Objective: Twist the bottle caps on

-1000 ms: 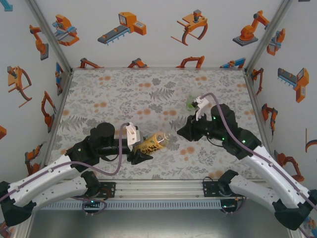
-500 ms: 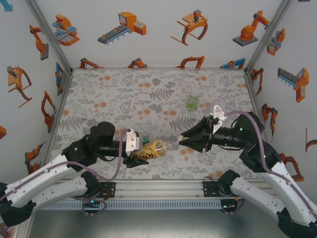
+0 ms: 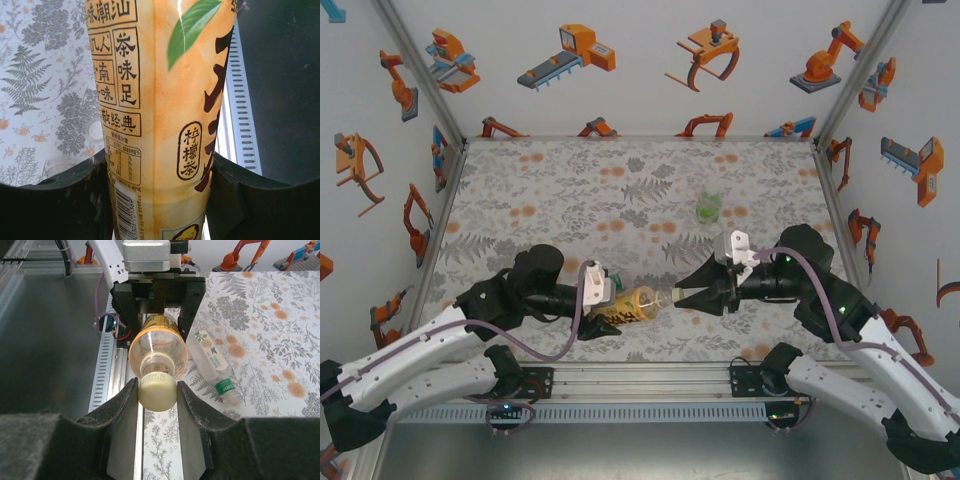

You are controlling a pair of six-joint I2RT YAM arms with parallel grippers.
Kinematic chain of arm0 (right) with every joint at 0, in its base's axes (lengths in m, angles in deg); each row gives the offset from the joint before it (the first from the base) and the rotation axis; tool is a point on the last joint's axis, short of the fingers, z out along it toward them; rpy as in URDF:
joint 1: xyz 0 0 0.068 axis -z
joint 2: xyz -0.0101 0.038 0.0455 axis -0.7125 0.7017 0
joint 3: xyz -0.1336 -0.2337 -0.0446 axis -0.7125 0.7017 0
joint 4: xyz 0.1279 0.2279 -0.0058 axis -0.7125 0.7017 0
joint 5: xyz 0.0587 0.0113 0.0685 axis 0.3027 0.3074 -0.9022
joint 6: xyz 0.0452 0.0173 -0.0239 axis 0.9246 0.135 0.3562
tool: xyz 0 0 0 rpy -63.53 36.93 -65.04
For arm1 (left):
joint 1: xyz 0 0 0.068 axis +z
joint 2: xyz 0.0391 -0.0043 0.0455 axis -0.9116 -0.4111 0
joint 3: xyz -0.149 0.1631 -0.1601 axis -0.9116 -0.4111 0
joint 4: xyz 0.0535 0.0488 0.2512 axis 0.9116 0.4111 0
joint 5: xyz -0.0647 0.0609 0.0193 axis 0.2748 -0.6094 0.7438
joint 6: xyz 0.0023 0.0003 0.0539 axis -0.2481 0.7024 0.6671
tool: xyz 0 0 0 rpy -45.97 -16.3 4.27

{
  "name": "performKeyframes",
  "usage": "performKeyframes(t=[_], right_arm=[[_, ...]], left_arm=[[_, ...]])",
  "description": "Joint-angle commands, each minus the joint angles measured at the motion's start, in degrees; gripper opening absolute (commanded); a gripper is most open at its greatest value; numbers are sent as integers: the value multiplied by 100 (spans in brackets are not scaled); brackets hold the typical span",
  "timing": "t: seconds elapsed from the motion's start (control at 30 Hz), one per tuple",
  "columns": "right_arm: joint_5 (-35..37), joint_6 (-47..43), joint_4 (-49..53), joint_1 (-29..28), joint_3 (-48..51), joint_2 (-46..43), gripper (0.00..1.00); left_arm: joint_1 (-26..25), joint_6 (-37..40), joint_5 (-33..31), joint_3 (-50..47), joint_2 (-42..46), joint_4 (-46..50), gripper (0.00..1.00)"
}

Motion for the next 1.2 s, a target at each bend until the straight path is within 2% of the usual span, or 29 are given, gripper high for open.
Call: performKeyframes(t=[0.0, 0.73, 1.17], right_arm=[[-185, -344, 85, -64, 5, 76, 0], [-152, -886, 604, -478, -90, 315, 0], [157, -1163, 578, -800, -92, 269, 0]], left_arm=[[12, 108, 324, 205, -101, -36, 0], [-14, 83, 753, 338, -388, -88, 0], [-14, 4, 902, 321, -478, -221, 0]])
